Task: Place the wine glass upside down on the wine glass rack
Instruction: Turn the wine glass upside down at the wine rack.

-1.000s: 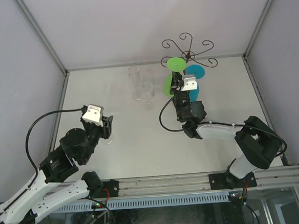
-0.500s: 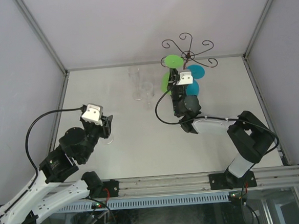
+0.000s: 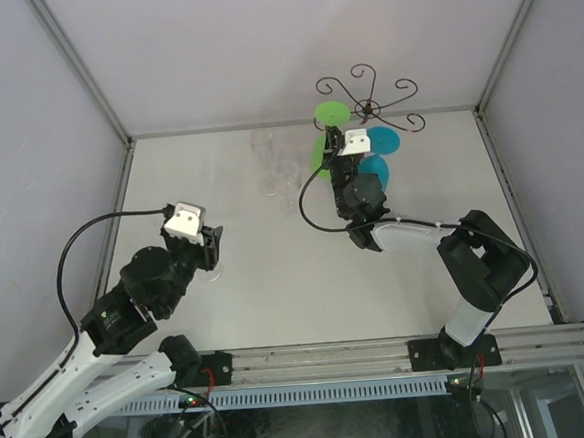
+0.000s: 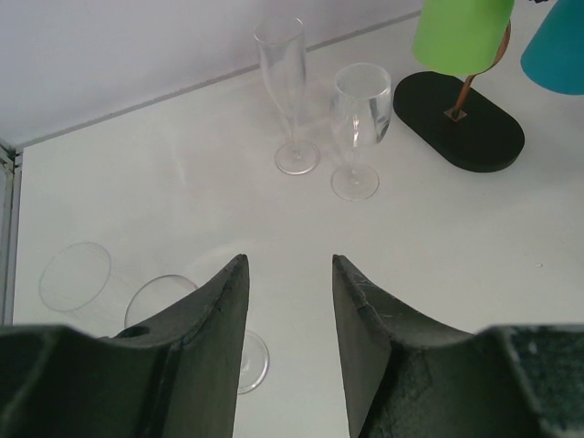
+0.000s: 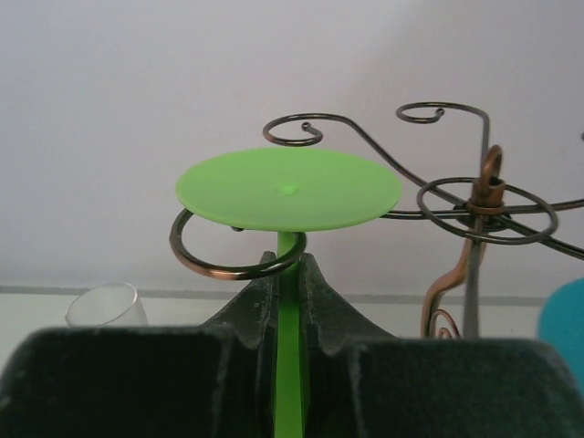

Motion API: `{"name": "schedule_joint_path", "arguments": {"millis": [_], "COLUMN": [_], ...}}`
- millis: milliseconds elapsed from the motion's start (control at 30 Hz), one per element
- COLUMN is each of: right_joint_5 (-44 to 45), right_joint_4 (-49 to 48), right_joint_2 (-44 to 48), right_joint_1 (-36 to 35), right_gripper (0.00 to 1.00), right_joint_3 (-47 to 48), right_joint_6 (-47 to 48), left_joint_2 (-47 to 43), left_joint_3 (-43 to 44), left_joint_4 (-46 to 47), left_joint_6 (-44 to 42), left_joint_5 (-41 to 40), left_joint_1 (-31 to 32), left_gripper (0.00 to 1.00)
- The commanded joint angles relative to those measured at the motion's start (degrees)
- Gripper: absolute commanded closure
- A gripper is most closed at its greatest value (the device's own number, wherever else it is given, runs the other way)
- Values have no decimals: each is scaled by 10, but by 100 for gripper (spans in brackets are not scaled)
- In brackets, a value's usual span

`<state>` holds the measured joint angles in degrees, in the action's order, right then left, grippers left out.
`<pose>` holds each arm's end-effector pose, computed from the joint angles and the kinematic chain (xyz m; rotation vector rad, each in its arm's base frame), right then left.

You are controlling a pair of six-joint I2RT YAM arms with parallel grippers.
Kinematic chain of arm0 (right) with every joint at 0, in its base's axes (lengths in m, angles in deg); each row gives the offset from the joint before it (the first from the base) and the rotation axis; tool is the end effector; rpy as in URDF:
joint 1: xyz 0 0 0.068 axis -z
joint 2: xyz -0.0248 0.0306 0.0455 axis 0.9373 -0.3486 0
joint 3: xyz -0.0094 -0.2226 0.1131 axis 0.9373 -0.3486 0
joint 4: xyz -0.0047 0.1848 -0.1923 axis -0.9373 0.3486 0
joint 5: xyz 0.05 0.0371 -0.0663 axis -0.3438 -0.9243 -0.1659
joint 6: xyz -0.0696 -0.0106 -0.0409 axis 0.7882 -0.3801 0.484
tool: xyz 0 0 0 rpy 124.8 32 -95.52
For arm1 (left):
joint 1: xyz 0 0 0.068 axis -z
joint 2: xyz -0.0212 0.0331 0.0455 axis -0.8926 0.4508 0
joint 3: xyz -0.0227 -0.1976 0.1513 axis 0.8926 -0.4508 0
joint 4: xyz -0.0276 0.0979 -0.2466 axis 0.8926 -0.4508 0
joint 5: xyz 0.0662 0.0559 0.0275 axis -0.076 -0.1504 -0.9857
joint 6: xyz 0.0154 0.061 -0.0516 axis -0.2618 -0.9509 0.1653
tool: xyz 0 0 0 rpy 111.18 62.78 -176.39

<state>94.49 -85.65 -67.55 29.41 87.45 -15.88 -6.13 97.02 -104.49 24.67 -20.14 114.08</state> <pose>0.3238 0.2220 0.2864 0.0057 1.2118 0.1191 0.1377 -0.1112 0.3474 0.3595 1.7008 -0.1819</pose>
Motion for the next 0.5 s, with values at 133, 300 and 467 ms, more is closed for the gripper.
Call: {"name": "schedule_joint_path", "arguments": {"millis": [133, 300, 467], "right_joint_5": [-49, -86, -129], "right_joint_4": [17, 28, 41], "right_joint_2": [-9, -7, -1], "right_joint_1": [6, 11, 14], "right_gripper": [100, 100, 100], "right_joint_3": [37, 40, 38], "right_joint_6": [-24, -29, -35], "left_joint_2": [4, 5, 5], "left_joint_3": [-8, -8, -8], "left_joint_4": [15, 15, 14], "left_joint_6": [7, 7, 8], "left_joint_5": [17, 23, 27], "left_joint_1": [-11, -15, -18], "left_gripper": [54, 54, 54]}}
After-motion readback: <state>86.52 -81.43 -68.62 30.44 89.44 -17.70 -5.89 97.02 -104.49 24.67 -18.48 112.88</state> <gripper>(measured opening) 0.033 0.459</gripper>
